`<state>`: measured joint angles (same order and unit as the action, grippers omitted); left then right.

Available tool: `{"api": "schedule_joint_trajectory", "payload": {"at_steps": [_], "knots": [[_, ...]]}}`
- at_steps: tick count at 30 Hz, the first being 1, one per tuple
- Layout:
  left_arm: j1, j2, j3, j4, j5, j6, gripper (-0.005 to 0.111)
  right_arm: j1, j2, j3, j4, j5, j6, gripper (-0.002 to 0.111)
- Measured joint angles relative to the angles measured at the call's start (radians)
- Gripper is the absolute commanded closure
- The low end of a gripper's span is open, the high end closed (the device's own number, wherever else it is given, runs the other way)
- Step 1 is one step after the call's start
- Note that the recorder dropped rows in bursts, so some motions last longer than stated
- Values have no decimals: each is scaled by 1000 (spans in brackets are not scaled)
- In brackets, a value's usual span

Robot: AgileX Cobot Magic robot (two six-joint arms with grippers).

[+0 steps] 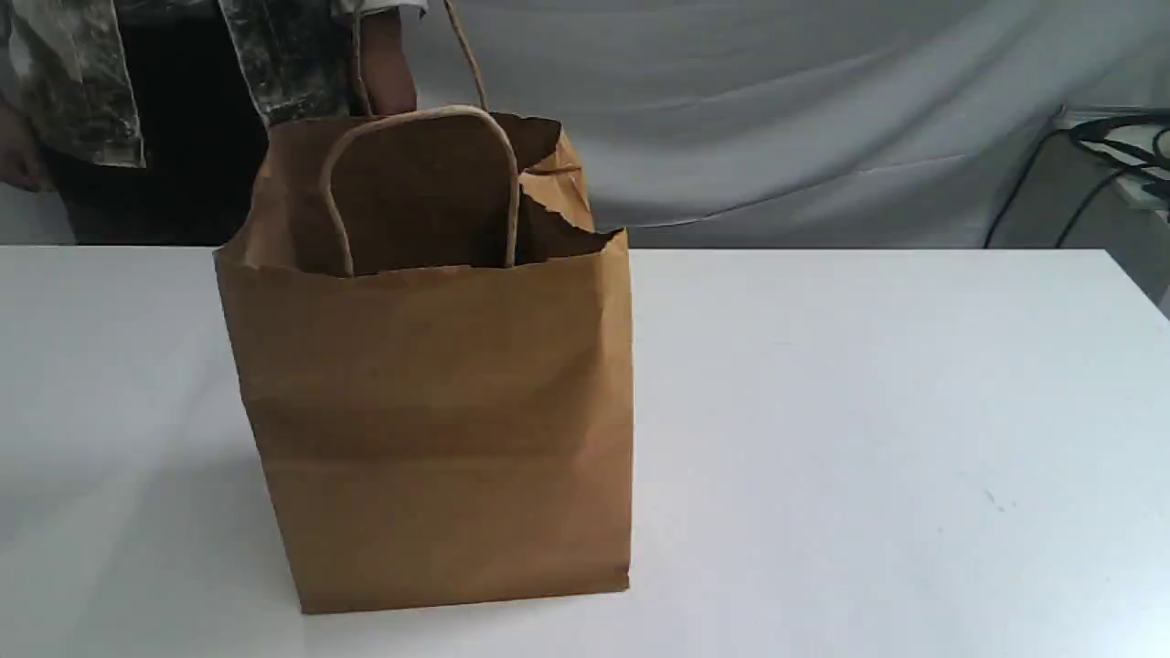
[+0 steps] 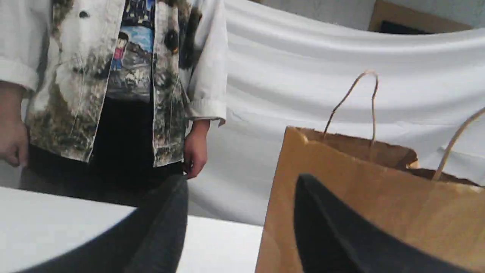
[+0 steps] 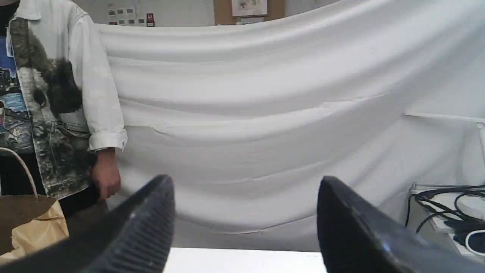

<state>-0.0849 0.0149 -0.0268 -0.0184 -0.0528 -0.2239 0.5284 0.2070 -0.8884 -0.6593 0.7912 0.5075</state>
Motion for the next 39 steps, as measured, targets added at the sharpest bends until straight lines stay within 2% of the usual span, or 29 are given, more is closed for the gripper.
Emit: {"api": "schedule_joint_trajectory", "payload": {"at_steps": [16, 34, 36, 39], "knots": [[111, -10, 23, 2, 177, -50, 61, 0, 0, 0, 2, 0, 0, 53], [113, -10, 23, 55, 184, -44, 61, 0, 0, 0, 4, 0, 0, 53], [113, -10, 23, 55, 188, -43, 69, 0, 0, 0, 4, 0, 0, 53], [113, -10, 23, 55, 216, -35, 99, 0, 0, 0, 4, 0, 0, 53]]}}
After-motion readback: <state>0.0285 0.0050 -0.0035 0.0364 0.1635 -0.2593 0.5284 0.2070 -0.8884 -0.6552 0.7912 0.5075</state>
